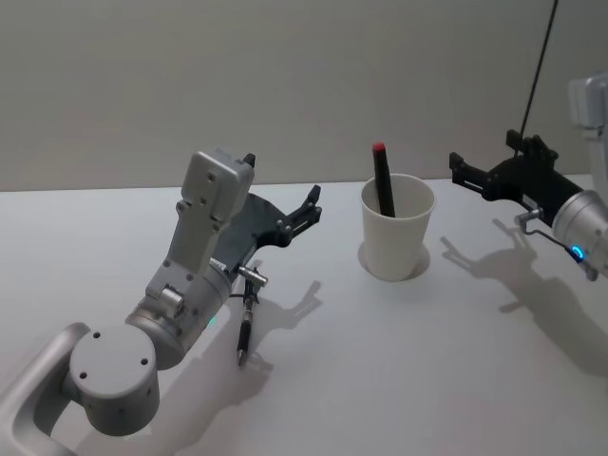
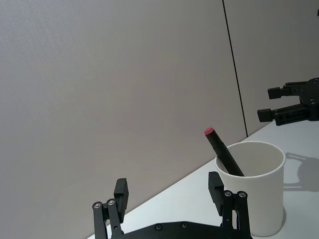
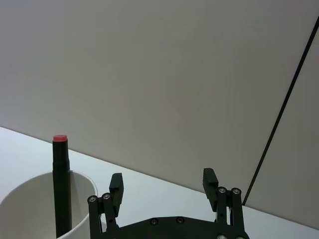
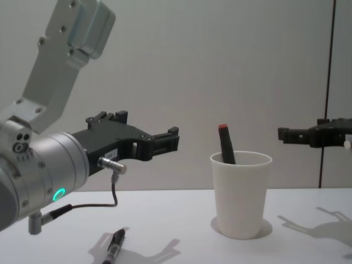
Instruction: Place the pen into the pen holder.
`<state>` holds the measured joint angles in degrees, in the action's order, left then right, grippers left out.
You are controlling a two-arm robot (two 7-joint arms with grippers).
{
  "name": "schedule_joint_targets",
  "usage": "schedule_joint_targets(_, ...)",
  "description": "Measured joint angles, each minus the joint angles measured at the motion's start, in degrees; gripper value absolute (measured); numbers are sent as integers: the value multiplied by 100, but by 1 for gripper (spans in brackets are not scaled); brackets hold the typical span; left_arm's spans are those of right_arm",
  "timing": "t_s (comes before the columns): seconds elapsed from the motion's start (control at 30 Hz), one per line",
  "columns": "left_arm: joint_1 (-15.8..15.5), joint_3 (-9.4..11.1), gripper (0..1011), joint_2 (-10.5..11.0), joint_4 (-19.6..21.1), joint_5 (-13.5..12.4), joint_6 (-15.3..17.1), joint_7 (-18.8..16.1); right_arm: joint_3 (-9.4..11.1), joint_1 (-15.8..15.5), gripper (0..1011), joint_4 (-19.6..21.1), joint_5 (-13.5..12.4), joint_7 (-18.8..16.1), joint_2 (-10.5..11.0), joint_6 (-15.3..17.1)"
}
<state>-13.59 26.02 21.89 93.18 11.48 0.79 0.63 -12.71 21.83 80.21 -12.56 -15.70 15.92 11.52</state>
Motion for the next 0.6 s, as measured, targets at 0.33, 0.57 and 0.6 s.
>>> schedule_joint_targets(0.33,0,0,1001,0,0,0,0,0,8,0,1002,-6,5,-6,10,42)
schedule_joint_targets(0.57,0,0,1001,0,0,0,0,0,11,0,1002,-11,10,-10,13,58)
schedule_joint_targets(0.6,0,0,1001,0,0,0,0,0,12,0,1002,-11,10,-10,14,60)
